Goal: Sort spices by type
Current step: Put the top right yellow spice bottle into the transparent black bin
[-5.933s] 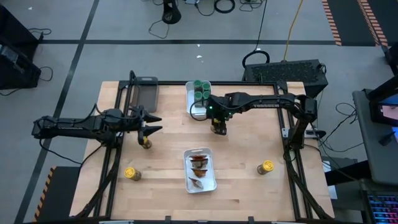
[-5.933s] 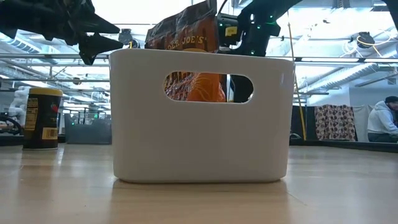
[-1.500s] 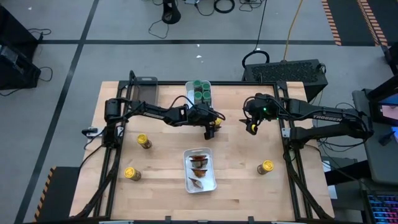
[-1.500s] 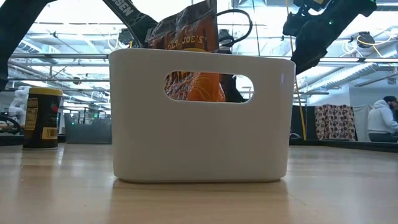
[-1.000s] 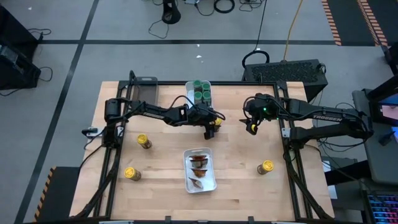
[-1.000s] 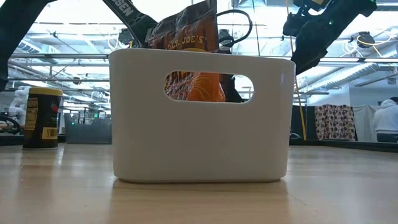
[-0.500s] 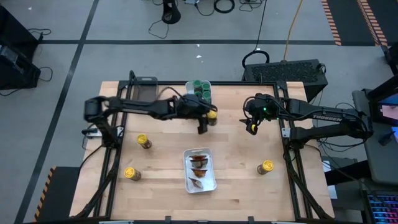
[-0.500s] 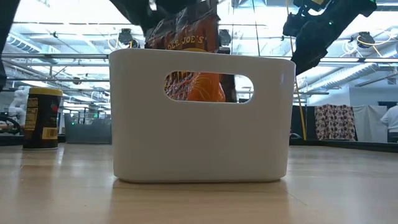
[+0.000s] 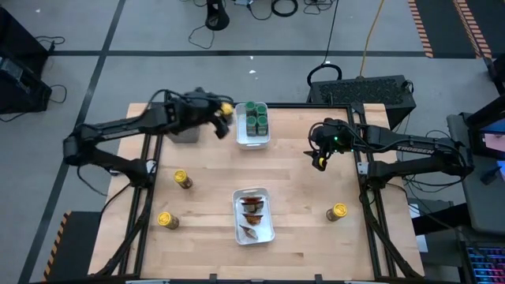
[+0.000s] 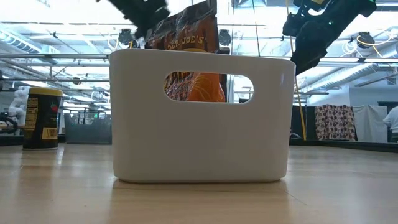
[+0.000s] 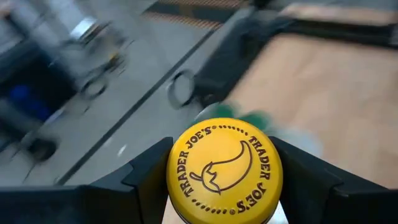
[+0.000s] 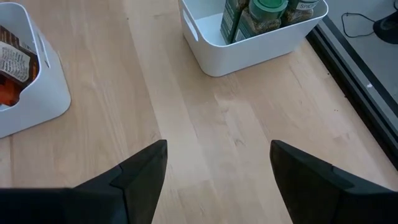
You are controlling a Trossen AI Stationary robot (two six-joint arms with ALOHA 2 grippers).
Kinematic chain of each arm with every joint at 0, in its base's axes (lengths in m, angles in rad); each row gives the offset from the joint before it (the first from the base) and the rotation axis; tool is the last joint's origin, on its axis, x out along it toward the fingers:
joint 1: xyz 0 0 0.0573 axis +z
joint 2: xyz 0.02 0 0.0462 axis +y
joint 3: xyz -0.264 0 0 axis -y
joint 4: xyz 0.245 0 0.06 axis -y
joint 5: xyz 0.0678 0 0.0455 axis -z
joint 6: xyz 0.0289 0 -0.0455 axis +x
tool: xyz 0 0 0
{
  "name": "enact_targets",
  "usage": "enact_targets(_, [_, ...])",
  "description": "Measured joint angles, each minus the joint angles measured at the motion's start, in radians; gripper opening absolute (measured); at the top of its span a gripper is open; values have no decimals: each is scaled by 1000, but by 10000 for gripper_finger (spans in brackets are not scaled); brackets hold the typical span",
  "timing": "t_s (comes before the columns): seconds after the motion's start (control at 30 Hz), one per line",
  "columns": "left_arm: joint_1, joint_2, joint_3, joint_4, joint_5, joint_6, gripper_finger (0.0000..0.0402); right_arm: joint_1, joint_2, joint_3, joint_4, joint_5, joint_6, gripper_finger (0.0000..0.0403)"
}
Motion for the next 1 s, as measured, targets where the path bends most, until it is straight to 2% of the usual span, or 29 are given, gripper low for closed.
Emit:
enact_targets(0.13, [118,-128,-115,5,-74,-75,238,0,0,0,0,0,2,267])
enact_targets(0.23, [210,-211,-219,77,-125,-141,238,0,0,0,0,0,3,267])
enact_targets(0.33, [285,-245,-327,155,-132,-198,241,0,0,0,7,0,3,267])
enact_targets(0.47, [355,-246,-425,235,-144,-243,245,0,0,0,9,0,11,267])
enact_targets(0.63, [406,-240,-483,298,-184,-243,247,0,0,0,4,0,21,267])
enact_targets(0.83, [450,-215,-499,302,-190,-245,249,0,0,0,8,0,21,267])
enact_targets(1.0, [459,-133,-499,345,-187,-252,250,0,0,0,8,0,25,267])
